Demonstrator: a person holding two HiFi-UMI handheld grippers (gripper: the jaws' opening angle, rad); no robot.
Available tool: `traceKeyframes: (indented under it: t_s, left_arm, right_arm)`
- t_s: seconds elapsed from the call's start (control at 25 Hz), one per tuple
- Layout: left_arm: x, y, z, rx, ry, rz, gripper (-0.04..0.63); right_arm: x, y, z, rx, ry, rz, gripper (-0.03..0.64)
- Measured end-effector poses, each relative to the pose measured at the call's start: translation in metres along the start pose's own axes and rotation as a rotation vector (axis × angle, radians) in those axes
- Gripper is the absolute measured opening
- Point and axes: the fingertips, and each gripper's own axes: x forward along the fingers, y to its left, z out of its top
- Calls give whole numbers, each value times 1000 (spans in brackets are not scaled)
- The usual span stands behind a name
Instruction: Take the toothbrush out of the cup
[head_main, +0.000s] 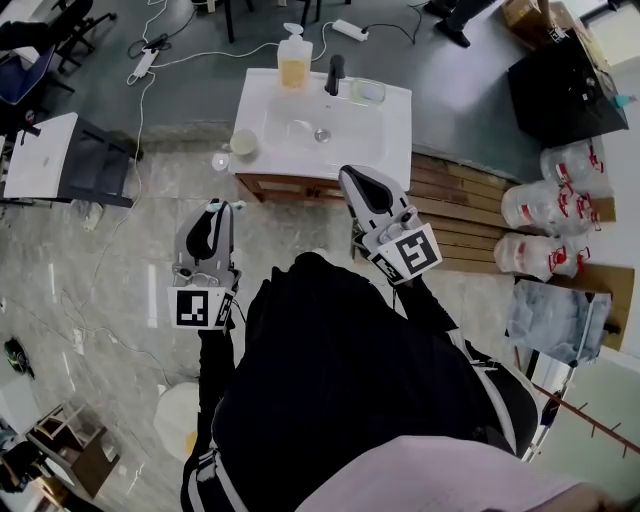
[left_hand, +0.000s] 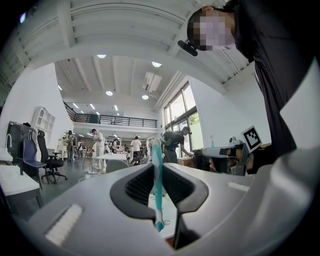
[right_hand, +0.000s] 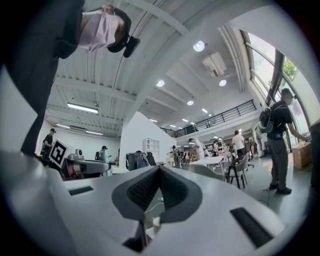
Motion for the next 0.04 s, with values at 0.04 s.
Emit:
traceKeyframes:
  t_s: [0.04]
  left_arm:
    - [0, 0, 0, 1, 2, 0, 58]
  right_arm:
    - [0, 0, 0, -1, 0, 0, -1]
